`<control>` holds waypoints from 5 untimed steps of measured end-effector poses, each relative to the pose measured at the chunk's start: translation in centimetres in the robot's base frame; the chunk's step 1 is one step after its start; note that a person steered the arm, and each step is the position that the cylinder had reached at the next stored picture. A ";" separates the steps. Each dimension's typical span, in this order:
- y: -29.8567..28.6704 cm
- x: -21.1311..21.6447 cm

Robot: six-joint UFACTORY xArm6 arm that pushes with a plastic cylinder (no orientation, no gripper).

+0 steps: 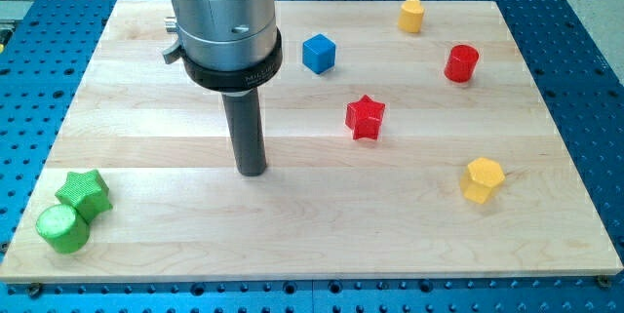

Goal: Place the red star below the red circle

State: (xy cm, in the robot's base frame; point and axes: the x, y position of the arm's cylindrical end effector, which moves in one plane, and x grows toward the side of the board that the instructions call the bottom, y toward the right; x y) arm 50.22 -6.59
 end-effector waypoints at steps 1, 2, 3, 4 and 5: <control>1.2 -0.3; 1.4 -0.1; 1.5 -1.4; 4.0 -3.8; 10.1 -4.1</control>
State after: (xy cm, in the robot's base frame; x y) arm 46.08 3.53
